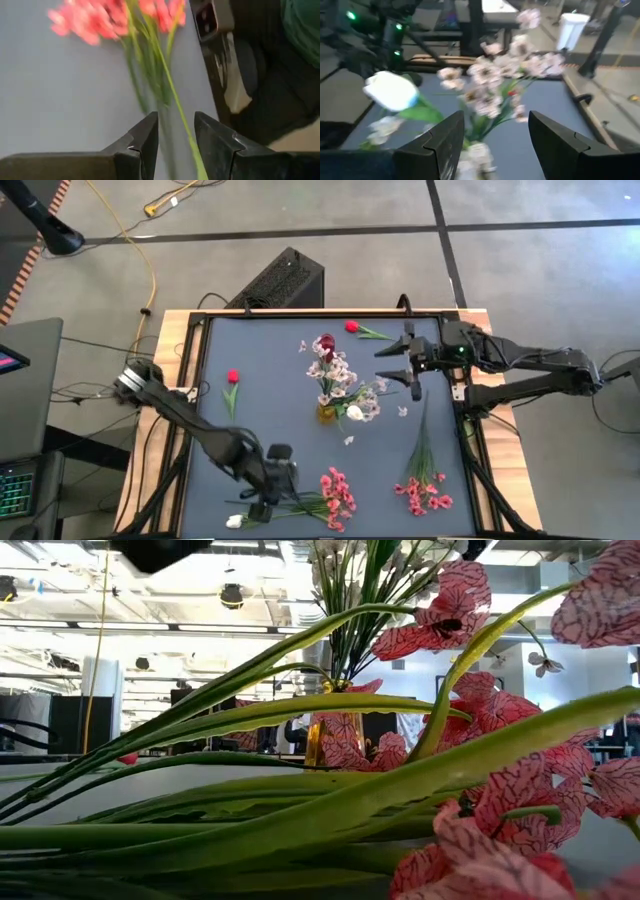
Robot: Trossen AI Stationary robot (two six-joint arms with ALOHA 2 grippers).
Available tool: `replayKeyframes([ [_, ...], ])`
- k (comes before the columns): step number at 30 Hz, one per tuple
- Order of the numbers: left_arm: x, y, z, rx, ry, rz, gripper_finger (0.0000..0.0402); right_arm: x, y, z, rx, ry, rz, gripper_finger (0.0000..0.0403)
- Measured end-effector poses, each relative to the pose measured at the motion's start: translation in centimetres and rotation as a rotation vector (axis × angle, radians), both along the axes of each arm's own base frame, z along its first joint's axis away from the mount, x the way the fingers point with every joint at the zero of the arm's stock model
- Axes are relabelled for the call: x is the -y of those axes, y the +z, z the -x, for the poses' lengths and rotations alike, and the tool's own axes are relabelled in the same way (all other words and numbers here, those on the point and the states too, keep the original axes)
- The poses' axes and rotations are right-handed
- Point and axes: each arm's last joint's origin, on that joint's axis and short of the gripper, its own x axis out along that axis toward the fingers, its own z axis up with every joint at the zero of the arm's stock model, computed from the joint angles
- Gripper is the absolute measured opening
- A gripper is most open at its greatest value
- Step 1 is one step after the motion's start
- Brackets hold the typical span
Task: Sort flowers into vase by color
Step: Put the white flower into the yellow flower vase
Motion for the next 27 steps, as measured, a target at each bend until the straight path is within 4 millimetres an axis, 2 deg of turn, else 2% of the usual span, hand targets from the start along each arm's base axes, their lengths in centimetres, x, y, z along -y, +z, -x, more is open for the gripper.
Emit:
replayKeyframes([
  [5,2.5,-2.7,-0.6,-0.116,0.031,0.037,0.0114,-1.6,-0.3,0.0,-0.032,0.069,-0.051,0.0248],
  [12,5.2,-5.2,-0.3,-0.148,0.089,0.006,0.0114,-3.5,-0.1,0.1,-0.013,0.173,-0.053,0.0248],
  [20,6.4,-7.1,0.2,-0.128,0.159,-0.079,0.0114,-4.3,0.0,0.2,-0.006,0.216,-0.055,0.0248],
  [27,7.2,-8.0,0.5,-0.137,0.164,-0.072,0.0114,-4.3,0.0,0.2,-0.008,0.212,-0.062,0.0248],
])
